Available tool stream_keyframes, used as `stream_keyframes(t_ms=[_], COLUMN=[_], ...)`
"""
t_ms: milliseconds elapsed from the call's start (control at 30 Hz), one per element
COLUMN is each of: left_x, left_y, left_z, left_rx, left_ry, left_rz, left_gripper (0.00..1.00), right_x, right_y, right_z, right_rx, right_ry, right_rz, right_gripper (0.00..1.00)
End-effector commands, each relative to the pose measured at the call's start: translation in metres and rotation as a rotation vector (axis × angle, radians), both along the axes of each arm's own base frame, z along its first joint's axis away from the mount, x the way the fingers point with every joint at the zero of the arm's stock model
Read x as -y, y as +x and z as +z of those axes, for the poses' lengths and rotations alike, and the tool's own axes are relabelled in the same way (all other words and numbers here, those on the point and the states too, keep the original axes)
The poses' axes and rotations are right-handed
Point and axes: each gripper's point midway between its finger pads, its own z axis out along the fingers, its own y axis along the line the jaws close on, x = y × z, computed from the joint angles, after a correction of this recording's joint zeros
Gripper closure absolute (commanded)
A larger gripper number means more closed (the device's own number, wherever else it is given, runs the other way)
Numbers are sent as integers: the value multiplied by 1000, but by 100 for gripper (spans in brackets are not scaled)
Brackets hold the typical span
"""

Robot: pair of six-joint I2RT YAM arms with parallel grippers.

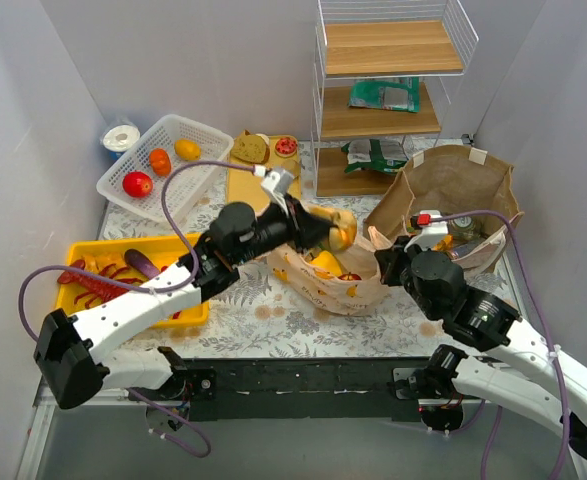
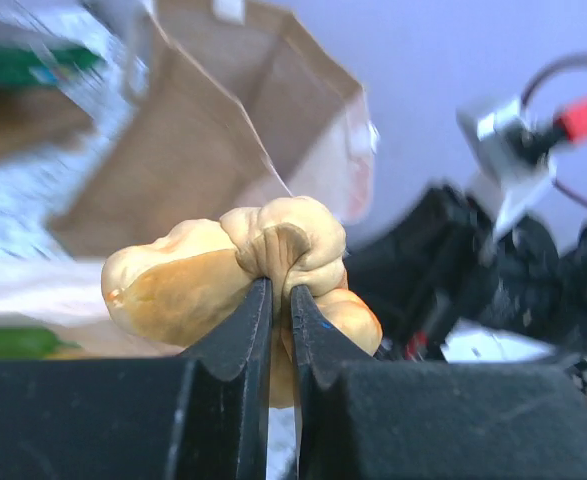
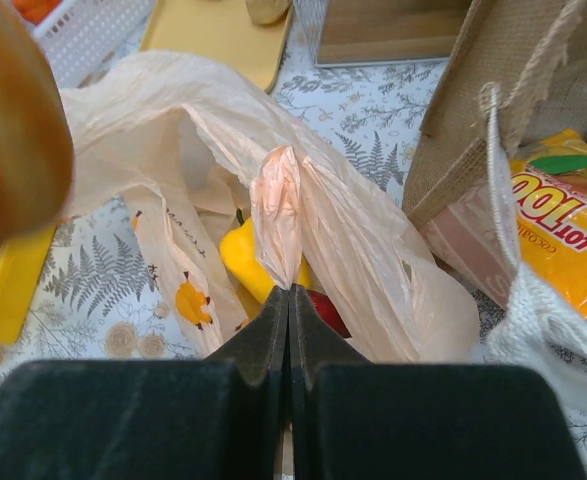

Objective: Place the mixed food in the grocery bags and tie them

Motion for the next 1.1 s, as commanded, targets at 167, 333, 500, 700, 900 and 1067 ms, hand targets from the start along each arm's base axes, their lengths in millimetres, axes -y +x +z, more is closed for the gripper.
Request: stream_keyframes(t_ms=[167,333,500,700,900,1067], left_x=[40,37,36,34,41,38], left_y=[-51,-34,-30,-12,2,-7], left_z=[-110,-118,-95,-94,-129,-174], left_rx=[-181,-199,-185,-191,-218,-284], left_ry=[113,125,61,83,154,210], left_rz=[6,107,129,209,223,202], left_gripper=[100,100,100,100,100,100], right_x=[25,30,29,22,16,18], right_y=[-5,-11,-14,-15,-15,-14], right_z=[19,18,6,-5,-9,-1], right_rx=[59,44,11,-21,-36,-19], right_ry=[35,68,70,69,73,86], right_rz=[-62,-69,-66,-48,-32,-40], right_gripper=[99,99,99,99,99,99])
